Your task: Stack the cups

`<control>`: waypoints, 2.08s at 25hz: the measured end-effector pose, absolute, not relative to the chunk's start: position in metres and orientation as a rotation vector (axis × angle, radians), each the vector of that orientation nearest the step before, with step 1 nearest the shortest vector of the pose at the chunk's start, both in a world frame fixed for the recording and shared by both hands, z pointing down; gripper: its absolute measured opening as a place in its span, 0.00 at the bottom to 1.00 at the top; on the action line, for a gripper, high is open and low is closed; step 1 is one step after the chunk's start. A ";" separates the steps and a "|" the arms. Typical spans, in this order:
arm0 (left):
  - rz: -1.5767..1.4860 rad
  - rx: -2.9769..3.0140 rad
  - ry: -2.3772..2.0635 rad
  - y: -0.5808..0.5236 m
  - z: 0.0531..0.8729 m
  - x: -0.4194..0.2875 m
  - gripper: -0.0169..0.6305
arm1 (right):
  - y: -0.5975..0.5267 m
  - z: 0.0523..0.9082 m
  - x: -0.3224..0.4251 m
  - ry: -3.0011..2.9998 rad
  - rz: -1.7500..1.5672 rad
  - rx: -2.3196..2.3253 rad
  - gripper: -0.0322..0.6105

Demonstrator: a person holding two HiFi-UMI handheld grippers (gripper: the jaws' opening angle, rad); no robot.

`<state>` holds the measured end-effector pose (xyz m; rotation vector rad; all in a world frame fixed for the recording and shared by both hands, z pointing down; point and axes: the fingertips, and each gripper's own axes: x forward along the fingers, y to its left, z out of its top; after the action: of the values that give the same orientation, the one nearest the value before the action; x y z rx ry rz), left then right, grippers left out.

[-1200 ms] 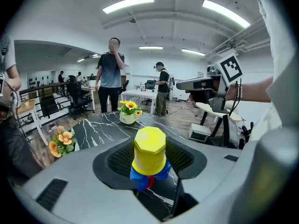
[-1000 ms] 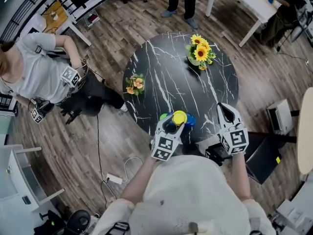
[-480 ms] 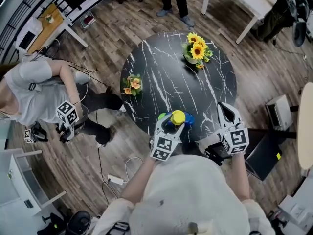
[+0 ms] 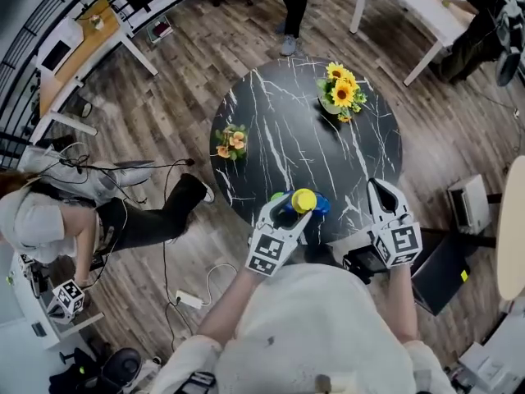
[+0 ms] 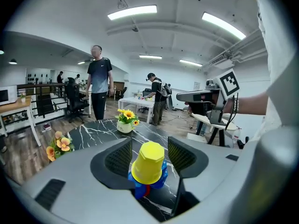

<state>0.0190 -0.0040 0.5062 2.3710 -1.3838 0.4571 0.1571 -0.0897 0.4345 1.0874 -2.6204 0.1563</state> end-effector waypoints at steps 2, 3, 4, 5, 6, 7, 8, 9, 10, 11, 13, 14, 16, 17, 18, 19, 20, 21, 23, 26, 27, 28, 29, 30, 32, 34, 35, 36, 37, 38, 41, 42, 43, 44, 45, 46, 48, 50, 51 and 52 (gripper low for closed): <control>0.423 2.381 -1.406 -0.004 0.493 0.014 0.40 | -0.089 0.425 0.156 -2.646 0.166 1.077 0.06; 0.403 2.383 -1.427 -0.004 0.486 0.011 0.37 | -0.089 0.420 0.155 -2.659 0.169 1.069 0.06; 0.381 2.384 -1.454 -0.005 0.477 0.007 0.34 | -0.088 0.414 0.154 -2.673 0.171 1.059 0.06; 0.355 2.384 -1.488 -0.006 0.468 0.003 0.29 | -0.087 0.407 0.152 -2.688 0.173 1.050 0.06; 0.324 2.383 -1.526 -0.008 0.458 -0.002 0.21 | -0.085 0.401 0.151 -2.702 0.175 1.044 0.06; 0.292 2.382 -1.563 -0.010 0.448 -0.007 0.12 | -0.084 0.394 0.151 -2.715 0.180 1.041 0.06; 0.261 2.383 -1.596 -0.012 0.437 -0.011 0.08 | -0.081 0.388 0.150 -2.728 0.187 1.040 0.06; 0.234 2.388 -1.624 -0.014 0.427 -0.014 0.07 | -0.079 0.382 0.149 -2.742 0.198 1.041 0.06; 0.209 2.395 -1.648 -0.016 0.417 -0.016 0.07 | -0.076 0.375 0.149 -2.757 0.208 1.043 0.06; 0.184 2.402 -1.669 -0.018 0.407 -0.018 0.06 | -0.074 0.369 0.148 -2.770 0.217 1.044 0.06; 0.138 2.421 -1.695 -0.022 0.388 -0.020 0.06 | -0.069 0.356 0.147 -2.788 0.224 1.046 0.06; 0.120 2.432 -1.702 -0.024 0.379 -0.020 0.06 | -0.067 0.351 0.146 -2.794 0.222 1.048 0.06; 0.096 2.457 -1.710 -0.027 0.364 -0.019 0.06 | -0.064 0.339 0.145 -2.803 0.215 1.056 0.06; 0.090 2.469 -1.712 -0.028 0.358 -0.018 0.06 | -0.062 0.334 0.145 -2.808 0.214 1.063 0.06; 0.084 2.480 -1.714 -0.030 0.353 -0.017 0.06 | -0.062 0.329 0.145 -2.813 0.215 1.072 0.06; 0.075 2.487 -1.717 -0.031 0.348 -0.016 0.06 | -0.061 0.326 0.146 -2.819 0.219 1.079 0.06; 0.062 2.494 -1.722 -0.031 0.344 -0.015 0.06 | -0.059 0.323 0.145 -2.826 0.227 1.085 0.06; 0.049 2.499 -1.728 -0.031 0.340 -0.015 0.06 | -0.058 0.322 0.145 -2.832 0.238 1.088 0.06; 0.060 2.501 -1.738 -0.031 0.338 -0.015 0.06 | -0.054 0.321 0.143 -2.840 0.264 1.089 0.06; 0.081 2.500 -1.750 -0.034 0.337 -0.019 0.06 | -0.051 0.323 0.139 -2.845 0.283 1.086 0.06; 0.081 2.503 -1.754 -0.036 0.336 -0.020 0.06 | -0.050 0.323 0.138 -2.845 0.282 1.084 0.06; 0.080 2.505 -1.756 -0.036 0.335 -0.020 0.06 | -0.049 0.324 0.137 -2.845 0.279 1.082 0.06; 0.082 2.507 -1.758 -0.036 0.334 -0.021 0.06 | -0.048 0.324 0.137 -2.846 0.278 1.079 0.06; 0.087 2.507 -1.760 -0.036 0.333 -0.021 0.06 | -0.047 0.323 0.136 -2.847 0.277 1.076 0.06; 0.098 2.500 -1.762 -0.034 0.334 -0.022 0.06 | -0.045 0.321 0.136 -2.849 0.276 1.071 0.06; 0.100 2.494 -1.762 -0.034 0.335 -0.021 0.06 | -0.046 0.318 0.137 -2.854 0.276 1.072 0.06; 0.100 2.494 -1.763 -0.035 0.334 -0.021 0.06 | -0.047 0.316 0.137 -2.859 0.273 1.072 0.06; 0.100 2.497 -1.764 -0.036 0.334 -0.021 0.06 | -0.048 0.315 0.136 -2.864 0.267 1.071 0.06; 0.101 2.501 -1.764 -0.037 0.333 -0.021 0.06 | -0.048 0.313 0.136 -2.869 0.260 1.069 0.06; 0.101 2.503 -1.765 -0.036 0.332 -0.021 0.06 | -0.048 0.311 0.135 -2.873 0.254 1.066 0.06; 0.098 2.505 -1.766 -0.034 0.331 -0.021 0.06 | -0.045 0.309 0.133 -2.876 0.241 1.056 0.06; 0.098 2.507 -1.767 -0.034 0.331 -0.021 0.06 | -0.044 0.309 0.132 -2.876 0.238 1.053 0.06; 0.097 2.508 -1.768 -0.034 0.331 -0.021 0.06 | -0.045 0.309 0.132 -2.877 0.234 1.050 0.06; 0.098 2.510 -1.769 -0.034 0.331 -0.021 0.06 | -0.045 0.308 0.131 -2.879 0.230 1.047 0.06; 0.101 2.511 -1.770 -0.034 0.330 -0.021 0.06 | -0.045 0.308 0.130 -2.880 0.227 1.044 0.06; 0.105 2.511 -1.771 -0.033 0.330 -0.020 0.06 | -0.045 0.307 0.130 -2.882 0.224 1.040 0.06; 0.111 2.510 -1.774 -0.032 0.331 -0.021 0.06 | -0.045 0.306 0.129 -2.885 0.221 1.033 0.06; 0.113 2.506 -1.777 -0.033 0.332 -0.022 0.06 | -0.046 0.306 0.128 -2.886 0.218 1.029 0.06; 0.114 2.505 -1.777 -0.033 0.332 -0.024 0.06 | -0.046 0.306 0.127 -2.887 0.217 1.028 0.06; 0.114 2.504 -1.777 -0.033 0.333 -0.025 0.06 | -0.047 0.306 0.126 -2.889 0.216 1.028 0.06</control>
<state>-0.0248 -0.0327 0.3330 2.5039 -1.7771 0.1138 0.1258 -0.0469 0.3058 1.0283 -2.8887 0.2158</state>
